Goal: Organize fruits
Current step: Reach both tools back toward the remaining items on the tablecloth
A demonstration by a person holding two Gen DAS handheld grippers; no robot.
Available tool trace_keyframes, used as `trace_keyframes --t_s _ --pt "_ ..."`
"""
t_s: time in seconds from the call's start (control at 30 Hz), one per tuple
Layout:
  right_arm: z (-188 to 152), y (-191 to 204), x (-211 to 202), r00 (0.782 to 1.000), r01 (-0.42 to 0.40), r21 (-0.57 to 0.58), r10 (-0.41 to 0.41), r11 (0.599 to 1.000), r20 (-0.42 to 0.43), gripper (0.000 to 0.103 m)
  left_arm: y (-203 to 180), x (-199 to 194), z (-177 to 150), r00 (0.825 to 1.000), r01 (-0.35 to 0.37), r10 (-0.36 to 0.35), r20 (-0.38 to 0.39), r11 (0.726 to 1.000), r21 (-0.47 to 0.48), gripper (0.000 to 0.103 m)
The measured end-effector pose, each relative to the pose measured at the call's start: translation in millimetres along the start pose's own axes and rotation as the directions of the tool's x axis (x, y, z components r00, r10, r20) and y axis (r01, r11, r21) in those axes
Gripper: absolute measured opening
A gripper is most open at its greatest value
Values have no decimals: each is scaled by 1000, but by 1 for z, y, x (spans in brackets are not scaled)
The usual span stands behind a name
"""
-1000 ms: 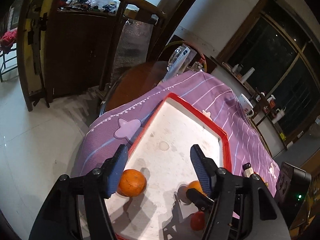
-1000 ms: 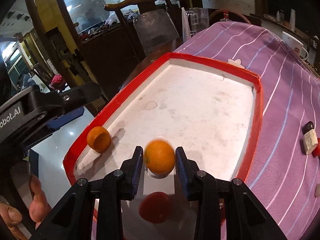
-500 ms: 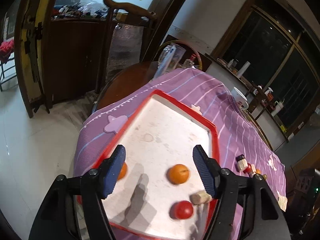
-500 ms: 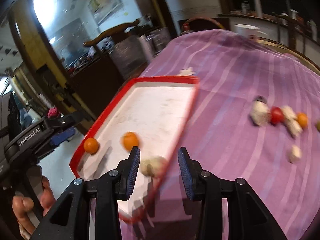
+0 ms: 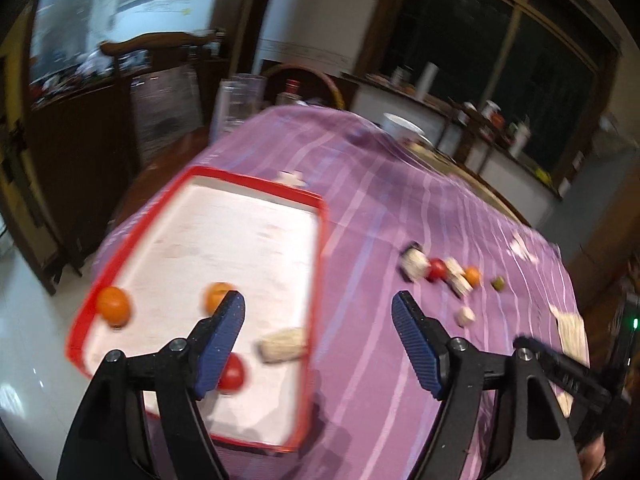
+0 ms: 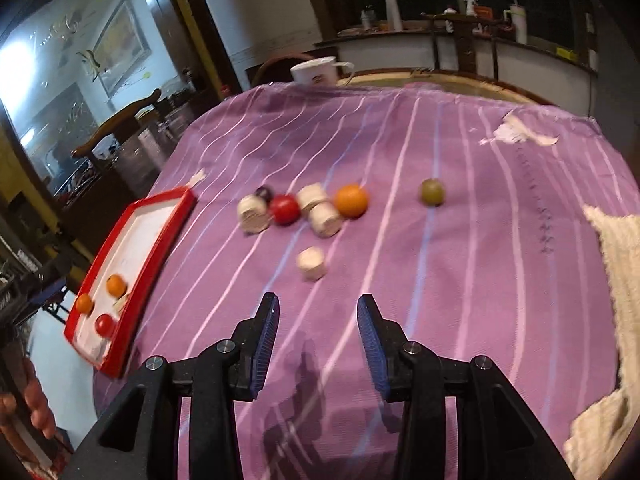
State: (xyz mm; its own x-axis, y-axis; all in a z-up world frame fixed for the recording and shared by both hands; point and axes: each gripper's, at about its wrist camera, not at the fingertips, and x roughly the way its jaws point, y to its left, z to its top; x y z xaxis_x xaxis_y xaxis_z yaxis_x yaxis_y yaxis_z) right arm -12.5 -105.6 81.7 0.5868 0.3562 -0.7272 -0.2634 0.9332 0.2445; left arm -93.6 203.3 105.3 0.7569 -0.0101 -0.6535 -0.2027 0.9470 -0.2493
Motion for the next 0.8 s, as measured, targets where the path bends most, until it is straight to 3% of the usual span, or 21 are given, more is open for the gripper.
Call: trace_keyframes --t_s 0.2,0.4,0.5,0.6,0.8 --pt "28 -9 17 1000 19 -25 -18 1000 10 45 -52 33 11 996 58 -53 -68 995 75 78" --pt "63 -19 52 1000 -8 25 7 1000 20 45 -77 96 37 984 105 -104 -143 994 2 77" --pt "77 -29 74 997 -80 75 79 994 10 45 -81 128 39 970 144 -153 -188 988 -60 77" --pt "81 -34 91 992 -121 121 122 985 -4 45 -86 155 37 957 167 -186 -224 981 -101 65" --pt "77 -36 103 995 -101 117 103 988 -9 44 -91 193 28 950 133 -157 -270 985 -107 64"
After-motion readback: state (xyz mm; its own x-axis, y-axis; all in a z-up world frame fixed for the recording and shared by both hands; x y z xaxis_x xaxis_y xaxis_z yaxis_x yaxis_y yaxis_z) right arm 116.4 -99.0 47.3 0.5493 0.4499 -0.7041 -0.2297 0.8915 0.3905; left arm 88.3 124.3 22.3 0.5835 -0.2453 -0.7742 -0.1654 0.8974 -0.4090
